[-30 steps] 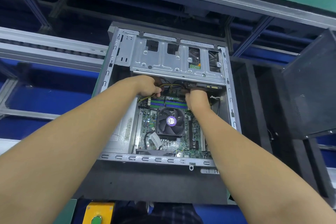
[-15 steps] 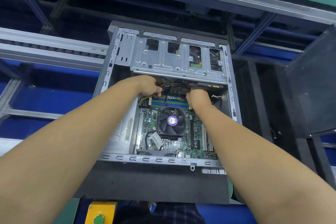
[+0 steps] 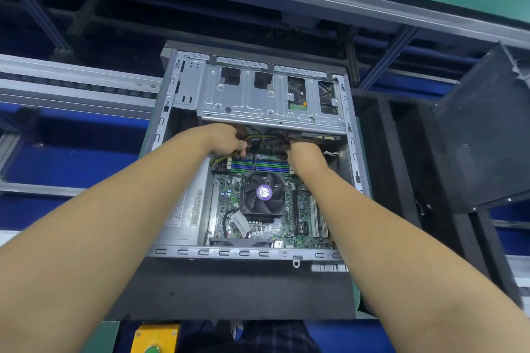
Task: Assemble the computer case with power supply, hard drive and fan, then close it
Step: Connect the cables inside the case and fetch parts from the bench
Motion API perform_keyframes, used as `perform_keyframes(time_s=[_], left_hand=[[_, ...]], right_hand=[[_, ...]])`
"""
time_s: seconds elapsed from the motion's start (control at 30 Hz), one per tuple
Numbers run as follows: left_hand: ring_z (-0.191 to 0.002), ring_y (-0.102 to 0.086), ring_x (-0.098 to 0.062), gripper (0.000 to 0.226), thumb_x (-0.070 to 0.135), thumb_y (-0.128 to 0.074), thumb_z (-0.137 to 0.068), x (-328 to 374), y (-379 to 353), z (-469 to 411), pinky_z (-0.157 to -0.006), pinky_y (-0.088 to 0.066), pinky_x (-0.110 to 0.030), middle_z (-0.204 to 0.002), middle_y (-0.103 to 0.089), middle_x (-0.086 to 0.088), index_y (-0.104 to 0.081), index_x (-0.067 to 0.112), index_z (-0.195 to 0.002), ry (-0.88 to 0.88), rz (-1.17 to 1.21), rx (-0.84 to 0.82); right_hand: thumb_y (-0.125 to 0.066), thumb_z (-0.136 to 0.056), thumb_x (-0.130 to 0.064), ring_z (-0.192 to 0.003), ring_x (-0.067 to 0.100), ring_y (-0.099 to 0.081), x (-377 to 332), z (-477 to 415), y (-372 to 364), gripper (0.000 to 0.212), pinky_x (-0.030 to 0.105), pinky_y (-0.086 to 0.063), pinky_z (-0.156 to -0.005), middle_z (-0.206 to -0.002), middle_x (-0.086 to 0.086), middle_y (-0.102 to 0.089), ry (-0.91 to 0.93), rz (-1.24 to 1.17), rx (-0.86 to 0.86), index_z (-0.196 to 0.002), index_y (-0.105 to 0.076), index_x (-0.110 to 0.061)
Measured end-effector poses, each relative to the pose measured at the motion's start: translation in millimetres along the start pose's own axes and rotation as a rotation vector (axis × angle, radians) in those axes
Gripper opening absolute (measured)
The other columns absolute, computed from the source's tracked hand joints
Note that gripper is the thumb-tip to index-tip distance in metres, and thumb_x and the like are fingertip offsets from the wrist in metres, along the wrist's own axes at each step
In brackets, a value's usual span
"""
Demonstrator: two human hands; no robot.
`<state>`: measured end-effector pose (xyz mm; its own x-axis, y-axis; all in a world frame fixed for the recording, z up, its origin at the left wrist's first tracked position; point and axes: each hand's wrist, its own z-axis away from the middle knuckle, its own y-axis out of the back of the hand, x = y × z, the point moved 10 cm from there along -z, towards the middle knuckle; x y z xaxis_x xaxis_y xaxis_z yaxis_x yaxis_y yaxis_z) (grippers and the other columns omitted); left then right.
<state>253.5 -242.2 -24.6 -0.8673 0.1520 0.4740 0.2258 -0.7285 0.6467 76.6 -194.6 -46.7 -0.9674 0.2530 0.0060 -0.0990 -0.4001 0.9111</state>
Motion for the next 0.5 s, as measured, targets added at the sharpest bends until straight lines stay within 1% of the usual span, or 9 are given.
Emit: perform_keyframes(time_s=[0.13, 0.23, 0.3, 0.33, 0.37, 0.4, 0.47, 0.5], left_hand=[[-0.056, -0.043, -0.003, 0.036, 0.036, -0.045, -0.104, 0.2, -1.5, -1.5, -0.049, -0.027, -0.020, -0.050, -0.048, 0.017, -0.074, 0.021, -0.089, -0.008, -0.010, -0.005], [-0.059, -0.044, -0.005, 0.037, 0.037, -0.045, -0.104, -0.6, -2.5, -3.3, -0.052, -0.028, -0.022, -0.059, -0.049, 0.012, -0.074, 0.020, -0.089, -0.008, -0.012, -0.008], [-0.058, -0.043, -0.006, 0.038, 0.036, -0.044, -0.105, -1.0, -2.8, -3.9, -0.051, -0.029, -0.021, -0.056, -0.050, 0.013, -0.075, 0.019, -0.091, -0.005, -0.009, -0.010], [-0.057, -0.043, -0.005, 0.038, 0.036, -0.044, -0.105, -0.9, -2.9, -4.0, -0.049, -0.029, -0.019, -0.050, -0.049, 0.015, -0.075, 0.019, -0.091, -0.001, -0.008, -0.010], [-0.056, -0.042, -0.004, 0.037, 0.035, -0.044, -0.105, -0.6, -2.9, -4.2, -0.046, -0.029, -0.017, -0.043, -0.047, 0.017, -0.074, 0.019, -0.091, 0.001, -0.006, -0.012], [-0.056, -0.042, -0.004, 0.037, 0.034, -0.044, -0.105, 0.0, -2.9, -3.9, -0.045, -0.030, -0.016, -0.042, -0.046, 0.018, -0.074, 0.019, -0.091, 0.001, -0.002, -0.013], [-0.059, -0.043, -0.006, 0.039, 0.035, -0.043, -0.105, 0.0, -3.2, -3.0, -0.049, -0.029, -0.018, -0.054, -0.048, 0.015, -0.075, 0.017, -0.094, 0.000, 0.004, -0.017], [-0.059, -0.043, -0.007, 0.039, 0.035, -0.043, -0.105, -1.0, -3.7, -2.8, -0.051, -0.029, -0.021, -0.058, -0.048, 0.012, -0.076, 0.016, -0.095, 0.003, 0.009, -0.020]], right_hand=[[-0.049, -0.103, -0.002, -0.098, 0.039, -0.067, 0.0, 2.3, -2.0, 0.020, 0.041, -0.054, -0.078, -0.106, 0.021, -0.071, 0.013, -0.067, 0.007, -0.112, -0.066, 0.001], [-0.049, -0.101, 0.002, -0.097, 0.038, -0.068, 1.3, 1.7, -4.4, 0.018, 0.039, -0.051, -0.073, -0.104, 0.022, -0.072, 0.015, -0.046, -0.013, -0.104, -0.067, 0.003], [-0.050, -0.100, 0.003, -0.096, 0.039, -0.068, 0.3, 1.4, -3.7, 0.018, 0.038, -0.047, -0.069, -0.096, 0.020, -0.071, 0.021, -0.030, -0.017, -0.096, -0.067, 0.003], [-0.049, -0.101, 0.002, -0.094, 0.039, -0.068, 0.8, 2.0, -4.2, 0.019, 0.038, -0.046, -0.068, -0.086, 0.017, -0.068, 0.016, -0.042, -0.022, -0.092, -0.066, 0.002], [-0.048, -0.101, 0.001, -0.092, 0.038, -0.067, 1.1, 0.4, -5.2, 0.020, 0.039, -0.045, -0.069, -0.080, 0.014, -0.064, 0.012, -0.066, -0.030, -0.092, -0.066, 0.001], [-0.046, -0.102, 0.000, -0.094, 0.038, -0.065, 1.4, 0.8, -5.4, 0.021, 0.039, -0.045, -0.070, -0.083, 0.013, -0.064, 0.007, -0.114, -0.034, -0.101, -0.067, 0.001], [-0.042, -0.106, -0.006, -0.105, 0.038, -0.064, 0.8, 2.0, -5.7, 0.028, 0.039, -0.046, -0.076, -0.109, 0.017, -0.068, -0.003, -0.187, -0.050, -0.122, -0.064, 0.001], [-0.040, -0.108, -0.011, -0.105, 0.038, -0.065, 2.3, 0.6, -6.6, 0.030, 0.039, -0.048, -0.078, -0.114, 0.019, -0.069, -0.009, -0.191, -0.058, -0.124, -0.063, 0.001]])
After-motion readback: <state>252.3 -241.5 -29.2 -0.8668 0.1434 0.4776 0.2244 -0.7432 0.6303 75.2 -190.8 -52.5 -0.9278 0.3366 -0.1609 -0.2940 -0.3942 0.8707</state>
